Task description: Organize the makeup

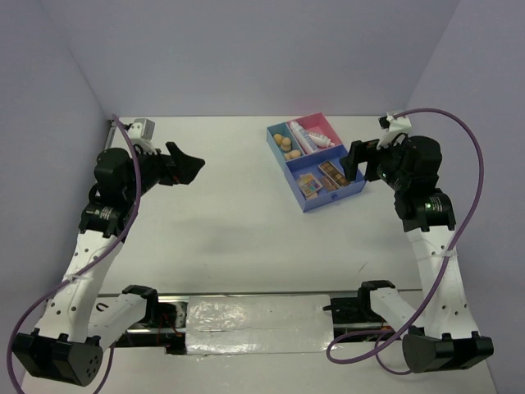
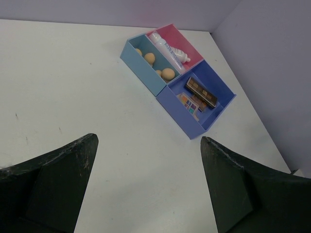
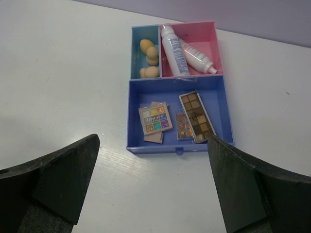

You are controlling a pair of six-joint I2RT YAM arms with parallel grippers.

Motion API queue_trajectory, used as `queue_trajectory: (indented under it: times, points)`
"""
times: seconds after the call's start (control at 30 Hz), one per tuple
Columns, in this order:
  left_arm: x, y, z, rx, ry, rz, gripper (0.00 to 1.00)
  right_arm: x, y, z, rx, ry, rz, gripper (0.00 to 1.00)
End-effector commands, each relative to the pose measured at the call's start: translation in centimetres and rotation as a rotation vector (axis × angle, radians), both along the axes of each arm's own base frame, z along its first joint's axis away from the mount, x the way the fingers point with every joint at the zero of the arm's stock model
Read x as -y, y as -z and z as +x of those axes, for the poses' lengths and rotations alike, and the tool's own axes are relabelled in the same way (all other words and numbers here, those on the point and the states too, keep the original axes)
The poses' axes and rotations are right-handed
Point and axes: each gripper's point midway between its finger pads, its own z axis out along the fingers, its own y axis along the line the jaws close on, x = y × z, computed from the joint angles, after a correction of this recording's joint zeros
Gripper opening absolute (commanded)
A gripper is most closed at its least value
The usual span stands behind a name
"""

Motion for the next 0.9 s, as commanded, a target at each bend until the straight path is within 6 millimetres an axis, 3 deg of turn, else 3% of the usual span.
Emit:
queue_trajectory:
  times: [0.0,0.23,0.37,0.87]
  points:
    - [-0.2,-0.8,-0.4,0.038,-0.005,-0.017,0.99,1.1,-0.6,0.1,0.050,0.059,-0.003,1.00]
    - [-0.1,0.2,-0.9,0.031,0.011,-0.001,0.99,2.8,0.7,-1.0,0.045,0.158,-0.012,1.00]
    - [-0.1,0.0,-1.5,0.051,0.021,0.005,0.99,3.2,0.4,-1.6,0.072,0.180,-0.018,1.00]
    - [0.1,0.4,-2.6,0.048,0.042,-0.001,0.99,3.5,0.4,-2.5,0.094,0.201,-0.009,1.00]
